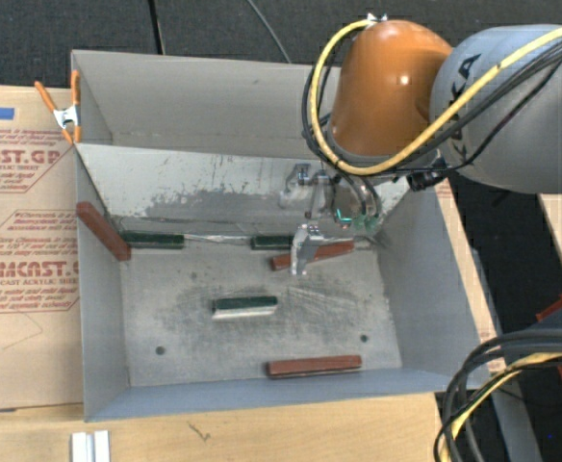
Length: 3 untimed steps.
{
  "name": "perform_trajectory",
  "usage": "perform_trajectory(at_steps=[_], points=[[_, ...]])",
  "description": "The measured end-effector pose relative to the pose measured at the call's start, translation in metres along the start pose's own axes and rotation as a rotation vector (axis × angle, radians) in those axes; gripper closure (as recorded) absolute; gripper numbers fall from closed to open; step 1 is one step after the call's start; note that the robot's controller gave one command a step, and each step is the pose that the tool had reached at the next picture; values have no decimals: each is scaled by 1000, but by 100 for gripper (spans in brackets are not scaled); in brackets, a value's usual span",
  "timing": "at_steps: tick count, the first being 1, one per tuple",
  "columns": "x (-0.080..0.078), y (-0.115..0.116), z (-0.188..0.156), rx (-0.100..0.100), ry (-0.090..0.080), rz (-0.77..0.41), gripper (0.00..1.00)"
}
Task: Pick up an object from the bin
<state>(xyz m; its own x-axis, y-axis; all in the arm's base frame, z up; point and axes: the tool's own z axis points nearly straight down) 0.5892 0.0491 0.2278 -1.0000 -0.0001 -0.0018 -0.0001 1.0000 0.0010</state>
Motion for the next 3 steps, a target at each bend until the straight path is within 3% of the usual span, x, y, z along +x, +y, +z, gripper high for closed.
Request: perform_trajectory(at_steps=[1,2,3], points=[[11,-4,49,0,-7,11,0],[25,4,151,-1,-11,-37,100],[25,4,151,-1,-11,-36,100]])
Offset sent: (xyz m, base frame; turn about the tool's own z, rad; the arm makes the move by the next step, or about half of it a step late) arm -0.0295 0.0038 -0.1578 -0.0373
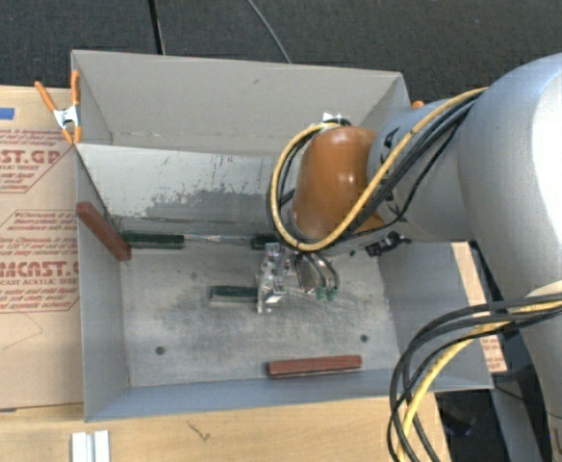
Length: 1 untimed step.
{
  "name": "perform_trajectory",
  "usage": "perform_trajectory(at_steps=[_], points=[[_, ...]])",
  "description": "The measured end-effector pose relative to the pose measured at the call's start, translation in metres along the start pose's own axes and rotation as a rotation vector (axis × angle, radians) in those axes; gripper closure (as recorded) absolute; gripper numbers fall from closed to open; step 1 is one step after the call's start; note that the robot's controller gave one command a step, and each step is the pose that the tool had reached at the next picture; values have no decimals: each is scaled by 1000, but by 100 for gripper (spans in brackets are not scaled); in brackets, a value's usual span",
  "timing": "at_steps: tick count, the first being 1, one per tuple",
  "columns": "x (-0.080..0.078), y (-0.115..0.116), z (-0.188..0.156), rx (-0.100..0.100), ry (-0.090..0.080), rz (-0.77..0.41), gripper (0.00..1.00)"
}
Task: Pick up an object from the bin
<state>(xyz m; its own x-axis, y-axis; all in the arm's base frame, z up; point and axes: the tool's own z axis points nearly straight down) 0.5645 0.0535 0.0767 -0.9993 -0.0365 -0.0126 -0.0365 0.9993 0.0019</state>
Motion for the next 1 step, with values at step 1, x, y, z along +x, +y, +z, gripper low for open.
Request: perform_trajectory(at_steps=[1], points=[[-14,9,-204,2,13,0,100]])
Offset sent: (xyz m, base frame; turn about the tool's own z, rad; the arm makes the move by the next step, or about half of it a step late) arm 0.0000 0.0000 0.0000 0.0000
